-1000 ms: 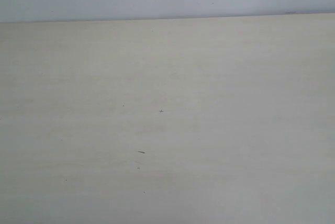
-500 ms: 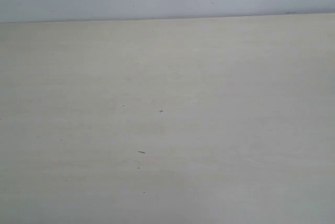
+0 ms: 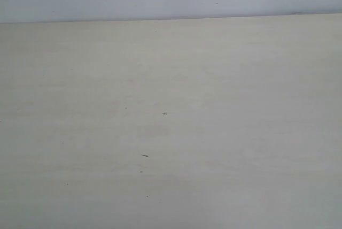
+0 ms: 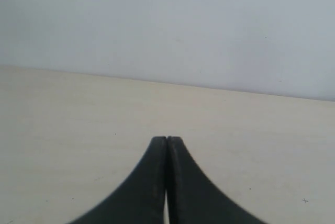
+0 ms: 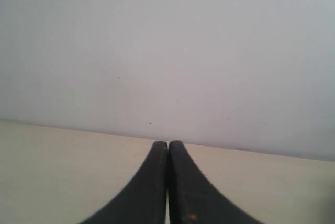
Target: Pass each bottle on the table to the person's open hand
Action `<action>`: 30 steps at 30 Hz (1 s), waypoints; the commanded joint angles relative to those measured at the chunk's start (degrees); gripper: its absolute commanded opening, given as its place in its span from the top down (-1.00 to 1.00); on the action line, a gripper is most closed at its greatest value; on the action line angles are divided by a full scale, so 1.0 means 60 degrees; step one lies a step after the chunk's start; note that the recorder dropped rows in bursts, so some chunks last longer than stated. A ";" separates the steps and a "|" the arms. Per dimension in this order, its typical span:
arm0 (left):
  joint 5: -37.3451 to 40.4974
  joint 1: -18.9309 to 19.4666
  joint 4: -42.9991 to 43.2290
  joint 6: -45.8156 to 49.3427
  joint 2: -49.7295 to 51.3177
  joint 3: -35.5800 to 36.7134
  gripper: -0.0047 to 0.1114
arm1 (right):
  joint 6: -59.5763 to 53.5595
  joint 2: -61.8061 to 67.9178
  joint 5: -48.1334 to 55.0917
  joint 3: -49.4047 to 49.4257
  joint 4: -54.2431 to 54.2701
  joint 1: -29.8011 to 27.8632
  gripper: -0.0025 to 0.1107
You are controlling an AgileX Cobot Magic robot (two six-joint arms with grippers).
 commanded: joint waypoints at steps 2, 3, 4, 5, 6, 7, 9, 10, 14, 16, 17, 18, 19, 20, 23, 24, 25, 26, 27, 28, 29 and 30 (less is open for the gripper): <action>-0.0024 0.0021 -0.0052 0.0004 -0.0064 0.0035 0.92 | -0.0005 -0.0053 -0.0068 0.0042 0.0026 -0.0059 0.96; -0.0024 0.0021 -0.0052 0.0004 -0.0064 0.0035 0.92 | -0.0005 -0.0053 -0.0068 0.0042 0.0026 -0.0059 0.96; -0.0024 0.0021 -0.0052 0.0004 -0.0064 0.0035 0.92 | -0.0005 -0.0053 -0.0068 0.0042 0.0026 -0.0059 0.96; -0.0024 0.0021 -0.0052 0.0004 -0.0064 0.0035 0.92 | -0.0005 -0.0053 -0.0068 0.0042 0.0026 -0.0142 0.96; -0.0024 0.0021 -0.0052 0.0004 -0.0064 0.0035 0.92 | 0.0017 -0.0053 -0.0068 0.0042 0.0026 -0.0303 0.96; -0.0024 0.0021 -0.0052 0.0004 -0.0064 0.0035 0.92 | 0.0017 -0.0053 -0.0068 0.0042 0.0026 -0.0605 0.96; -0.0024 0.0021 -0.0052 0.0004 -0.0064 0.0035 0.92 | 0.0017 -0.0053 -0.0068 0.0042 0.0026 -0.1356 0.96; -0.0024 0.0021 -0.0052 0.0004 -0.0064 0.0035 0.92 | 0.0017 -0.0053 -0.0068 0.0042 0.0026 -0.1710 0.96; -0.0024 0.0021 -0.0052 0.0004 -0.0064 0.0035 0.92 | 0.0000 -0.0053 -0.0068 0.0042 0.0026 -0.2265 0.96; -0.0024 0.0021 -0.0052 0.0004 -0.0064 0.0035 0.92 | 0.0000 -0.0053 -0.0068 0.0042 0.0026 -0.2204 0.96; -0.0024 0.0021 -0.0052 0.0004 -0.0064 0.0035 0.92 | 0.0000 -0.0053 -0.0068 0.0042 0.0026 -0.2204 0.96; -0.0024 0.0021 -0.0052 0.0004 -0.0064 0.0035 0.92 | 0.0000 -0.0053 -0.0068 0.0042 0.0026 -0.2204 0.96; -0.0024 0.0021 -0.0052 0.0004 -0.0064 0.0035 0.92 | 0.0000 -0.0053 -0.0068 0.0042 0.0026 -0.2204 0.96; -0.0024 0.0021 -0.0052 0.0004 -0.0064 0.0035 0.92 | 0.0017 -0.0053 -0.0068 0.0042 0.0026 -0.2204 0.96; -0.0024 0.0021 -0.0052 0.0004 -0.0064 0.0035 0.92 | 0.0018 -0.0053 -0.0068 0.0042 0.0026 -0.2204 0.96; -0.0024 0.0021 -0.0052 0.0004 -0.0064 0.0035 0.92 | 0.0018 -0.0053 -0.0068 0.0042 0.0026 -0.2204 0.96; -0.0024 0.0021 -0.0052 0.0004 -0.0064 0.0035 0.92 | 0.0018 -0.0053 -0.0068 0.0042 0.0026 -0.2204 0.96; -0.0024 0.0021 -0.0052 0.0004 -0.0064 0.0035 0.92 | 0.0018 -0.0053 -0.0068 0.0042 0.0026 -0.2204 0.96; -0.0024 0.0021 -0.0052 0.0004 -0.0064 0.0035 0.92 | 0.0018 -0.0053 -0.0068 0.0042 0.0026 -0.2204 0.96; -0.0024 0.0021 -0.0052 0.0004 -0.0064 0.0035 0.92 | 0.0018 -0.0053 -0.0068 0.0042 0.0026 -0.2204 0.96; -0.0024 0.0021 -0.0052 0.0004 -0.0064 0.0035 0.92 | 0.0018 -0.0053 -0.0068 0.0042 0.0026 -0.2204 0.96; -0.0024 0.0021 -0.0052 0.0004 -0.0064 0.0035 0.92 | 0.0018 -0.0053 -0.0068 0.0042 0.0026 -0.2204 0.96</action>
